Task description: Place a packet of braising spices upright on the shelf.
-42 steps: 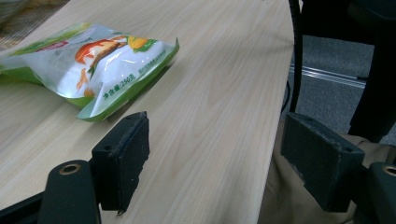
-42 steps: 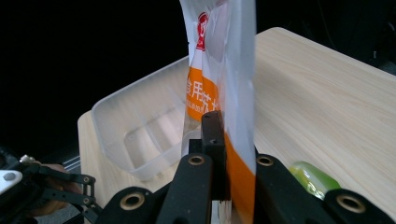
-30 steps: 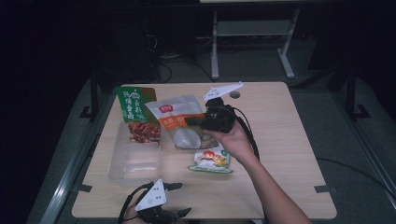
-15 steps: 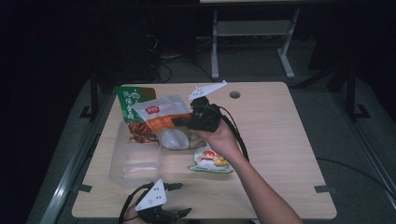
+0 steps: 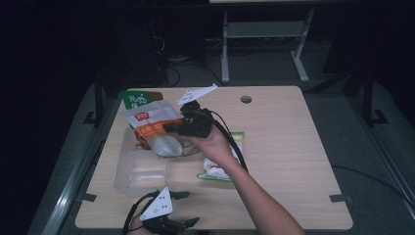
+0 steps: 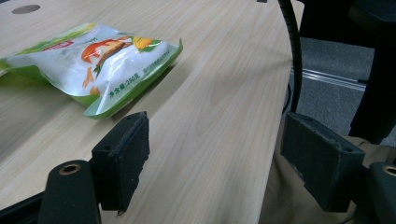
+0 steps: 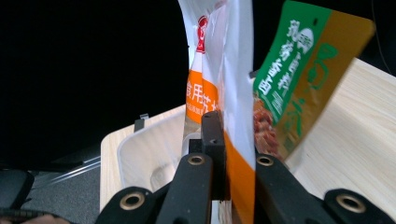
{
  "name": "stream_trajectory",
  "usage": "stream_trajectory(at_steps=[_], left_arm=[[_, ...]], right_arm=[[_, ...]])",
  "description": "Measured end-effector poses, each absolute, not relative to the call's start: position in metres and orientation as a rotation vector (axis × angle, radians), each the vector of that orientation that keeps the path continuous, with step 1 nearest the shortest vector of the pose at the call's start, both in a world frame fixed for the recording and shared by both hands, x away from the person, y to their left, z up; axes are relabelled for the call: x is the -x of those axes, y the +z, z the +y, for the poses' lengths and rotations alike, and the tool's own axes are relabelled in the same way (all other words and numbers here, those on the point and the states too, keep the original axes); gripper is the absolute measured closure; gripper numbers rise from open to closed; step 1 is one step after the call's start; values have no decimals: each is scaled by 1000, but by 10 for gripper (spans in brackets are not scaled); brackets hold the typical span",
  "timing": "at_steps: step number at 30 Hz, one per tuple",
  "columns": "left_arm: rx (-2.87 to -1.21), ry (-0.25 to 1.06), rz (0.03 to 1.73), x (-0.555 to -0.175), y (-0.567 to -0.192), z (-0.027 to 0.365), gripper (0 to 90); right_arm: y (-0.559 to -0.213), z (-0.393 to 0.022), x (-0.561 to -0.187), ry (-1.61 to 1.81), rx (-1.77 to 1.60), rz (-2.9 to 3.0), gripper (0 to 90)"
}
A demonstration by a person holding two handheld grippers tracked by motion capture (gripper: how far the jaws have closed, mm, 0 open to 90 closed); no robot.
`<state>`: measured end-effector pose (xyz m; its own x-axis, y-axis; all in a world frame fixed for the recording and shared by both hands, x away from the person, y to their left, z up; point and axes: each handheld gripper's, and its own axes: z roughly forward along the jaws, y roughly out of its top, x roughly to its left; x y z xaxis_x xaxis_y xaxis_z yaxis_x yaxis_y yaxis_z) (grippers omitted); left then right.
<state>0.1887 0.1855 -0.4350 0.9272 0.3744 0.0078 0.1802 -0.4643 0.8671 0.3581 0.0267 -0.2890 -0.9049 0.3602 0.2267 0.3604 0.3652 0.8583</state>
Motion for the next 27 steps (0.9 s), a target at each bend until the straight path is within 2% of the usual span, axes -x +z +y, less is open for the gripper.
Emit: stream_trajectory(at_steps=[27], left_arm=[[-2057, 246, 406, -188, -435, 190, 235]], right_arm=[[-312, 89, -369, -1602, 654, -2562, 900]])
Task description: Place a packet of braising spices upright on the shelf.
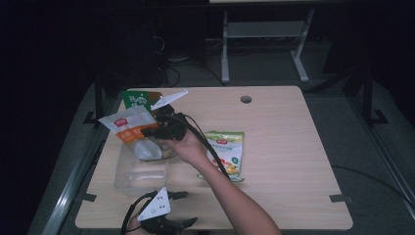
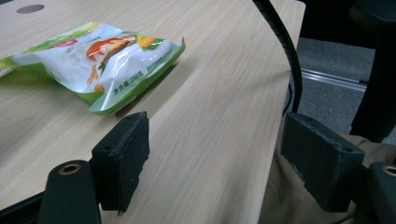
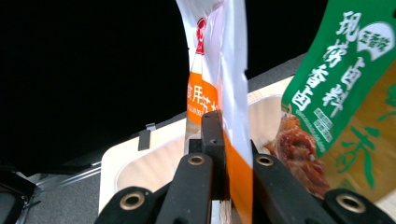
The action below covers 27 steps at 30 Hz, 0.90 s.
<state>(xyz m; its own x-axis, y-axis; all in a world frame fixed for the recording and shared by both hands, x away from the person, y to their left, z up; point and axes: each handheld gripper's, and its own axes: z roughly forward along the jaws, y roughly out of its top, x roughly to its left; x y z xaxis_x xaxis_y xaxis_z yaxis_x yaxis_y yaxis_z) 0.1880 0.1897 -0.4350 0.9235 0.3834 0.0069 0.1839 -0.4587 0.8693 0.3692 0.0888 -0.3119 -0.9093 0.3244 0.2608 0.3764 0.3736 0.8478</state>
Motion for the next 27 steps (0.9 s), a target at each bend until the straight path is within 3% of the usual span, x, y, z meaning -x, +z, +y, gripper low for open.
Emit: stream_trajectory(at_steps=[27], left_arm=[[-2063, 234, 389, -186, -435, 189, 230]], right_arm=[[-353, 143, -380, -1537, 717, -2564, 900]])
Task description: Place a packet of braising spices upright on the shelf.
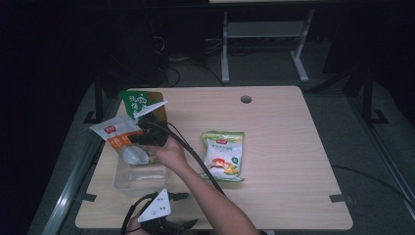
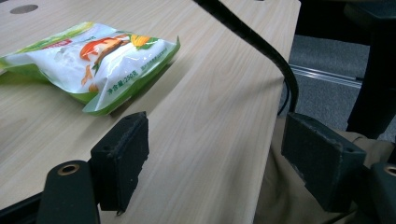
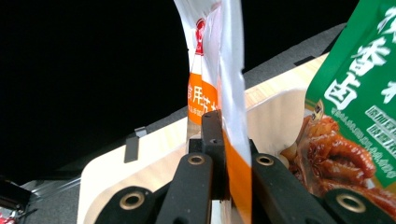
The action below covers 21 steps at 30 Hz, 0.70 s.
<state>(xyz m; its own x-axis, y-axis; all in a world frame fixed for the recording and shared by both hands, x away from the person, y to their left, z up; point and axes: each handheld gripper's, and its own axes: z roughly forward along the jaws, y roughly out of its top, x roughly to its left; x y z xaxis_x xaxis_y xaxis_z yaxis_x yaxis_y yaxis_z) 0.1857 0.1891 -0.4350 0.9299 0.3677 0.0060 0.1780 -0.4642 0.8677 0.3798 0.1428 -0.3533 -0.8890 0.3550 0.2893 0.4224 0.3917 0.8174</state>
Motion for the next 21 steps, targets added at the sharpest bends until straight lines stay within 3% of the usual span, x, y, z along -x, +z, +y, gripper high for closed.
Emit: stream_trajectory(at_steps=[11, 21], left_arm=[[-2067, 232, 390, -186, -435, 189, 230], [-2072, 230, 387, -186, -436, 187, 230]], right_arm=[[-371, 139, -381, -1508, 754, -2560, 895], [-366, 129, -381, -1496, 745, -2581, 872]])
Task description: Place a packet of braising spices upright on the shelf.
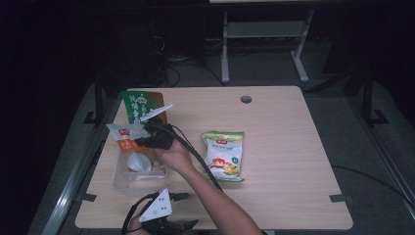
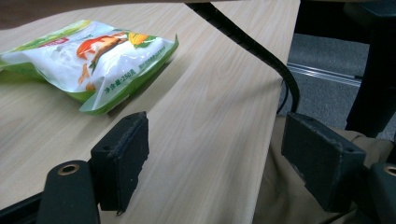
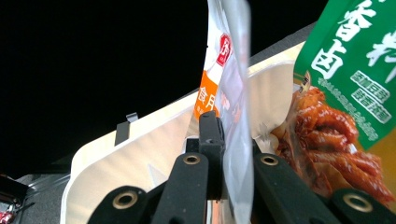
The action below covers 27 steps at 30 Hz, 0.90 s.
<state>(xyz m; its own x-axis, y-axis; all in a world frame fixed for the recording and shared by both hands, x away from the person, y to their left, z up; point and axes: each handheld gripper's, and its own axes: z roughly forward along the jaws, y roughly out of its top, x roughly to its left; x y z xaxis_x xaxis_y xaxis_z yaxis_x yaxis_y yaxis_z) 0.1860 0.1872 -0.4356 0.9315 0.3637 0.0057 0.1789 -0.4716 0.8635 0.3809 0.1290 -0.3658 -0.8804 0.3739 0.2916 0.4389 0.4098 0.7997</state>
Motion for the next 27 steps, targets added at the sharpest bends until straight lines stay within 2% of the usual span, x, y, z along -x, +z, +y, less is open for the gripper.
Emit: stream_trajectory(at_steps=[18, 23, 27], left_arm=[[-2080, 231, 383, -187, -436, 186, 230], [-2080, 233, 386, -187, -436, 185, 230], [-2082, 231, 384, -188, -437, 185, 229]], right_arm=[[-374, 116, -385, -1480, 724, -2581, 888], [-372, 114, -383, -1457, 709, -2593, 769], [-370, 105, -382, -1460, 707, -2575, 717]])
